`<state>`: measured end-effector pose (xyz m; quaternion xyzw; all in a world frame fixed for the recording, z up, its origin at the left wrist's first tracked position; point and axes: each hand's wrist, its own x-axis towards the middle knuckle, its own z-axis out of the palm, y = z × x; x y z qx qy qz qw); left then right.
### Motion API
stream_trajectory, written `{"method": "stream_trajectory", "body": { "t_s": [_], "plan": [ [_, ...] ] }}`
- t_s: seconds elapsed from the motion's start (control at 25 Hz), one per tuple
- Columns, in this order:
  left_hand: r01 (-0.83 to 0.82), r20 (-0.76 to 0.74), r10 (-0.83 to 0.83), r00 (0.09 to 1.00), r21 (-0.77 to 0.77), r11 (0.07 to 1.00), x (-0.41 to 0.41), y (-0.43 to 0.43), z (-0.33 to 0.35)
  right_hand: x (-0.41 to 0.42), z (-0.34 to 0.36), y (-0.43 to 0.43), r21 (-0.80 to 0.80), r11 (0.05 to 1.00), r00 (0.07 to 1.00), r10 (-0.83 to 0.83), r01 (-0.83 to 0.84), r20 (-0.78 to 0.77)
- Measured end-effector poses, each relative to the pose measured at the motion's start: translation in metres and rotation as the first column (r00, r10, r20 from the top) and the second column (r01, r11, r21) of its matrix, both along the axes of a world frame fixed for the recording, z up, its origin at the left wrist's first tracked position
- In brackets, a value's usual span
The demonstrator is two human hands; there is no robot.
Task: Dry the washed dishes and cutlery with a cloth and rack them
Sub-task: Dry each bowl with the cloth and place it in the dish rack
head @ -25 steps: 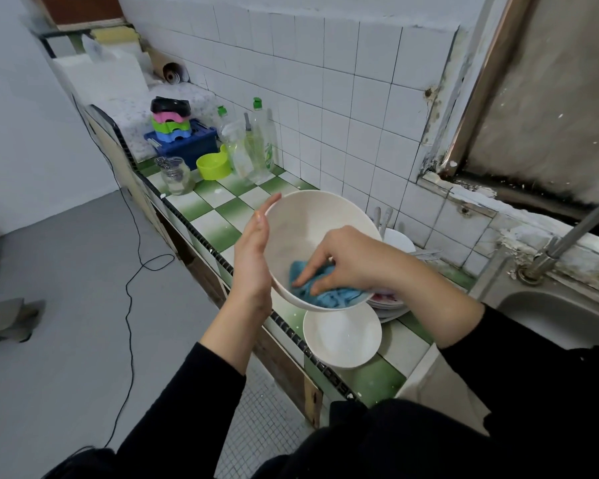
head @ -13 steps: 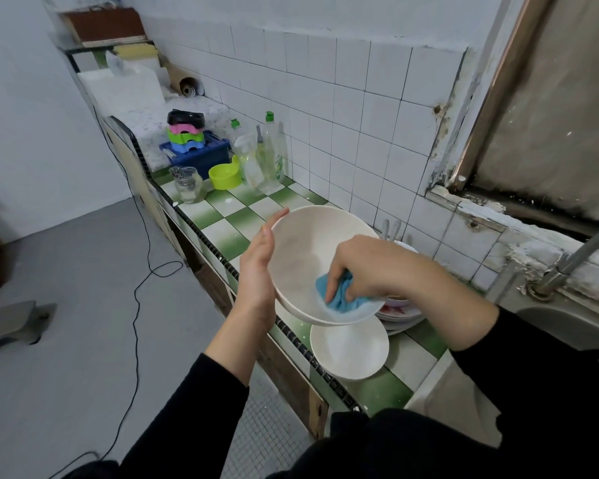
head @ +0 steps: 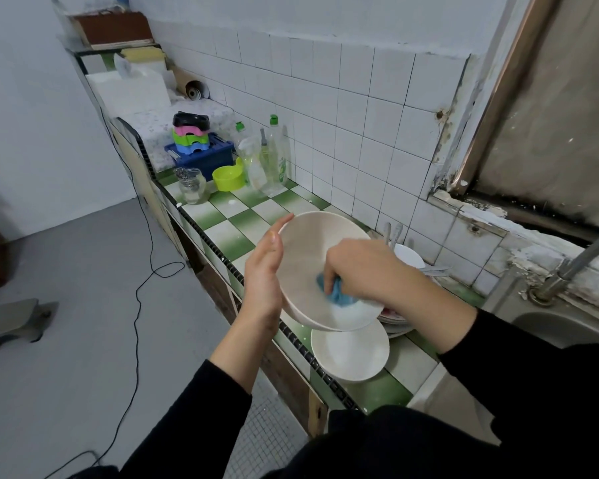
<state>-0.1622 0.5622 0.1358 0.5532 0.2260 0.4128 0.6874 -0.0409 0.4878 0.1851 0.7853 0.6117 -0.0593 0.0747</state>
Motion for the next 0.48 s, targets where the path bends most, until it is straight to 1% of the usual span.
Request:
{"method": "stream_trajectory", "body": {
  "t_s": [0.04,0.08,0.12,0.16,0.2,0.24,0.28,0.32,0.36,0.4,0.44,0.48],
  "plan": [
    [0.011,-0.002,-0.011,1.0,0.005,1.0,0.003,-0.003,0.0,0.0,-0.002,0.005,0.1,0.994,0.999,-0.048,0.047,0.013],
    [0.021,-0.008,-0.021,1.0,0.016,1.0,0.006,-0.006,0.001,-0.003,-0.005,0.009,0.207,0.976,0.997,-0.061,0.07,-0.05],
    [0.018,-0.016,-0.018,1.0,0.025,1.0,0.008,-0.008,0.002,-0.005,-0.012,0.013,0.291,0.952,0.983,-0.045,0.096,-0.178],
    [0.003,-0.029,-0.003,1.0,0.021,1.0,0.009,-0.007,0.002,-0.008,-0.017,0.013,0.338,0.933,0.936,0.003,0.124,-0.353],
    [-0.019,-0.042,0.019,0.999,0.006,1.0,0.009,-0.005,0.002,-0.011,-0.02,0.01,0.34,0.931,0.856,0.064,0.134,-0.514],
    [-0.04,-0.049,0.04,0.998,-0.01,0.999,0.008,-0.002,0.001,-0.015,-0.02,0.004,0.304,0.947,0.782,0.11,0.106,-0.614],
    [-0.05,-0.043,0.049,0.998,-0.015,0.999,0.006,0.003,0.0,-0.015,-0.019,-0.001,0.246,0.969,0.754,0.134,0.038,-0.643],
    [-0.053,-0.025,0.053,0.998,-0.017,0.998,0.004,0.006,0.0,-0.01,-0.018,-0.004,0.178,0.983,0.775,0.144,-0.041,-0.615],
    [-0.059,-0.015,0.059,0.998,-0.013,0.998,0.003,0.008,-0.001,-0.002,-0.016,-0.004,0.117,0.988,0.829,0.148,-0.1,-0.539],
    [-0.06,-0.012,0.06,0.998,-0.011,0.998,0.003,0.007,-0.001,0.007,-0.017,-0.002,0.091,0.991,0.89,0.13,-0.101,-0.437],
    [-0.062,-0.018,0.061,0.998,-0.009,0.998,0.004,0.006,-0.002,0.015,-0.017,0.002,0.12,0.992,0.932,0.084,-0.044,-0.353],
    [-0.038,-0.017,0.038,0.999,-0.017,0.999,0.006,0.003,-0.001,0.017,-0.016,0.007,0.207,0.978,0.947,0.035,0.034,-0.319]
  ]
}}
